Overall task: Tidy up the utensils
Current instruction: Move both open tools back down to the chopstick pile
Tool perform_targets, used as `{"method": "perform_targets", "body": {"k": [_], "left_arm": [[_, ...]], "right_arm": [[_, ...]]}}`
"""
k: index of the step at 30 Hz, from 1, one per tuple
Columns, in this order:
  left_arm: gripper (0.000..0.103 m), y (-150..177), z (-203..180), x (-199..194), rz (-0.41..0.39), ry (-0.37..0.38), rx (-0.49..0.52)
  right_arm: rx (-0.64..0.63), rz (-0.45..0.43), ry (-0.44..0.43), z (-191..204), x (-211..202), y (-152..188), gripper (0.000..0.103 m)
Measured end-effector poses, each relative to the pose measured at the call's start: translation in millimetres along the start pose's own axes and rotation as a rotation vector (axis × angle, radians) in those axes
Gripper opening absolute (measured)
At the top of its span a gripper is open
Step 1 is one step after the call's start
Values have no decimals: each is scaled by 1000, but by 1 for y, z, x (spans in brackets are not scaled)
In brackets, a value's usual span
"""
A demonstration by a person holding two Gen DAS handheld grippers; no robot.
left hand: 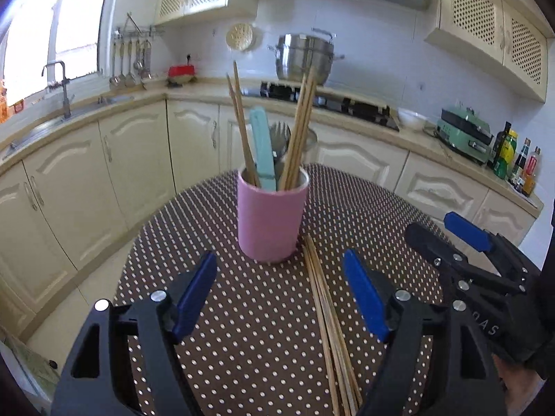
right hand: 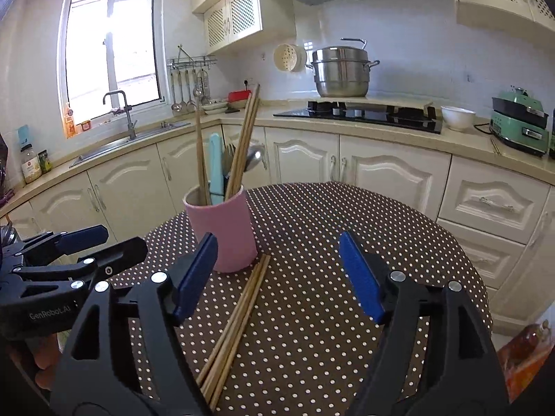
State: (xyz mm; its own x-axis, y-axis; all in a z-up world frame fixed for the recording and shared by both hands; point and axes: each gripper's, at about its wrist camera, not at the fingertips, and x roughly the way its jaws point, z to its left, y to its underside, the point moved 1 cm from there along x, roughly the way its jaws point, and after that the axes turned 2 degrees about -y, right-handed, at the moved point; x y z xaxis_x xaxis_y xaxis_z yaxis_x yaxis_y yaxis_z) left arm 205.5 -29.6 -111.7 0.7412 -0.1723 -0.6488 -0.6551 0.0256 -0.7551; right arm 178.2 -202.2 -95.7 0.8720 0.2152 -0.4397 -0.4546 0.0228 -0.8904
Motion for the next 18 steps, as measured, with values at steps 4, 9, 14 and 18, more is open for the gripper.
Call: {"method": "perform_targets", "body": {"k": [4, 9, 14, 18], "left_arm": [[74, 13, 3, 35, 189, 25, -32], [74, 29, 4, 68, 306, 7, -23], [74, 40, 1, 95, 398, 12, -2], [74, 46, -7, 108, 421, -18, 58]], "right_arm": [[35, 82, 25, -18, 14, 20, 73], [73, 173, 32, -32, 30, 40, 73], [95, 204, 33, -38, 37, 49, 73], [106, 209, 25, -40, 38, 52, 73]]}}
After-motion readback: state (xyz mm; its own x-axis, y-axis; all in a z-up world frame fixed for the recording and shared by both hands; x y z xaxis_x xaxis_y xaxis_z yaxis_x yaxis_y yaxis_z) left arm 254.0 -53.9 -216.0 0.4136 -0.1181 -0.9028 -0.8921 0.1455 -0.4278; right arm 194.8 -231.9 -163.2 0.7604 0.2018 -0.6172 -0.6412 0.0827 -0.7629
